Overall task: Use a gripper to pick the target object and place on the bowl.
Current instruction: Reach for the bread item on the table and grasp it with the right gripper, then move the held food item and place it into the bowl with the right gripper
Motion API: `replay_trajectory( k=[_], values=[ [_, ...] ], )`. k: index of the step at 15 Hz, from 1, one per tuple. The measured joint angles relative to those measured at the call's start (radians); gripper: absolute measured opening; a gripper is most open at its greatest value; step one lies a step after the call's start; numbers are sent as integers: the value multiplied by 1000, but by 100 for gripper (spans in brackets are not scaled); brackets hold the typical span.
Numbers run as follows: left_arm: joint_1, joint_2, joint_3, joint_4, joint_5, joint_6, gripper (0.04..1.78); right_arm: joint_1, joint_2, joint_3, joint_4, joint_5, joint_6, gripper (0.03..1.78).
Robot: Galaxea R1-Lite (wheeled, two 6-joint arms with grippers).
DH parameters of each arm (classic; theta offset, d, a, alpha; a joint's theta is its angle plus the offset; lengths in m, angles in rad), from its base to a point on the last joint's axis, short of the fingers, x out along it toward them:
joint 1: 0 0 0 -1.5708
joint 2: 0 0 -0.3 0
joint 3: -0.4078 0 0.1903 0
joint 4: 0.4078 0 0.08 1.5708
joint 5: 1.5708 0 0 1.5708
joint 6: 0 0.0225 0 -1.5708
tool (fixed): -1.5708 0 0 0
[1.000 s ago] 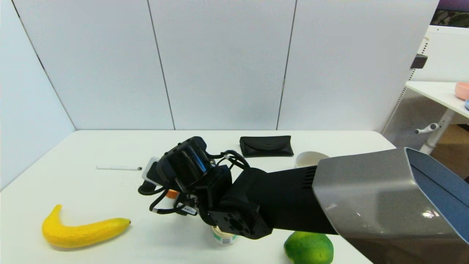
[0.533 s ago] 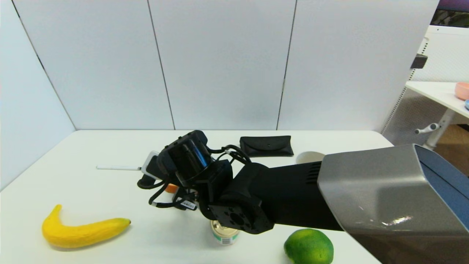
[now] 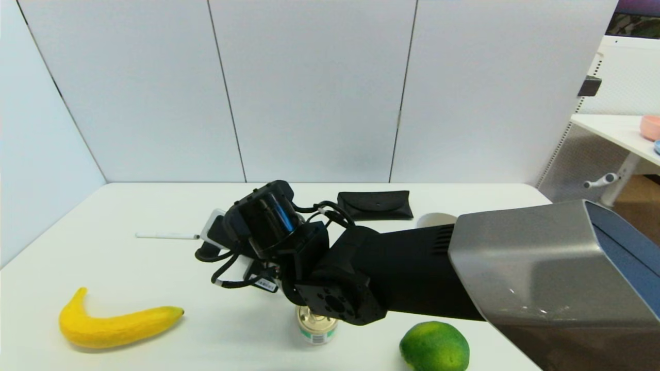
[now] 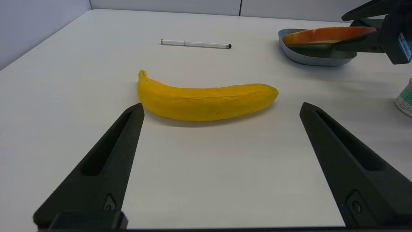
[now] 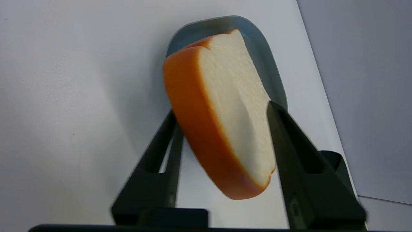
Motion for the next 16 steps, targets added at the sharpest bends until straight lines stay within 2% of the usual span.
replay_trajectory(
  k=[1,2,3,12,16],
  values=[
    [0,0,0,0,0,0,171,0,0,0,0,0,0,69],
    [0,0,0,0,0,0,171,1,-1,0,0,0,1,18],
    [0,0,0,0,0,0,171,1,-2,0,0,0,1,11],
    [0,0,0,0,0,0,171,3,-21,-36,13,1,7,11],
    [0,0,0,0,0,0,171,-18,-72,-72,101,2,12,11]
  ],
)
